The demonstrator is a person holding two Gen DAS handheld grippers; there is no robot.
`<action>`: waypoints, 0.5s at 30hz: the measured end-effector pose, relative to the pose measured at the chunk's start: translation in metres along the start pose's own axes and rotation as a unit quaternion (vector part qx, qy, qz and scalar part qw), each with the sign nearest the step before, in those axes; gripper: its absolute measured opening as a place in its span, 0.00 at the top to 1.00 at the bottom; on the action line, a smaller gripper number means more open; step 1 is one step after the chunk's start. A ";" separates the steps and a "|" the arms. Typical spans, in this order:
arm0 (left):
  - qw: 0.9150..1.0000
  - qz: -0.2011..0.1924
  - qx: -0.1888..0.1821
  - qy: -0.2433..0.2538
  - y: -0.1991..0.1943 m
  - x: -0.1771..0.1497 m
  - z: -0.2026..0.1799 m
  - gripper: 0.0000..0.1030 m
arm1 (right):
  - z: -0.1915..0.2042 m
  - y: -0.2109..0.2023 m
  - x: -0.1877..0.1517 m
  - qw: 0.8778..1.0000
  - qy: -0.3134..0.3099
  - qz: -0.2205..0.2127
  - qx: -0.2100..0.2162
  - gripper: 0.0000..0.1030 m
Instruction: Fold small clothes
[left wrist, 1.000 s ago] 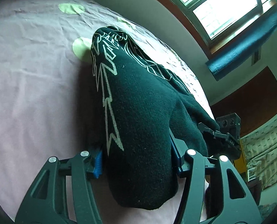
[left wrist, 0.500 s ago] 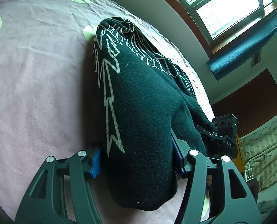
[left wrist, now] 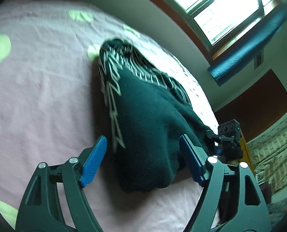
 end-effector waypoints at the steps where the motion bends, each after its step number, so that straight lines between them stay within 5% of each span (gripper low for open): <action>1: 1.000 -0.005 0.007 0.008 -0.001 0.007 0.003 0.22 | -0.001 -0.004 0.007 1.000 0.007 -0.005 0.009 0.24; 11: 0.999 0.035 0.032 -0.006 0.056 0.029 0.015 0.15 | -0.035 0.045 0.107 0.997 0.069 -0.025 0.018 0.24; 13: 0.999 0.038 0.034 -0.011 0.059 0.027 0.018 0.12 | -0.037 0.059 0.118 0.998 0.058 -0.014 0.017 0.55; 15: 0.999 0.037 0.031 -0.012 0.060 0.028 0.020 0.12 | -0.046 0.068 0.122 0.998 0.057 0.001 0.003 0.65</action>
Point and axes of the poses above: each gripper's, at about its wrist camera, not at the fingertips, and y roughly the way its jaws point, z to its left, x to its top, the point moved 10 cm from there along y, roughly the way its jaws point, and after that the axes turned 3 degrees about x, right-handed, at the moved point
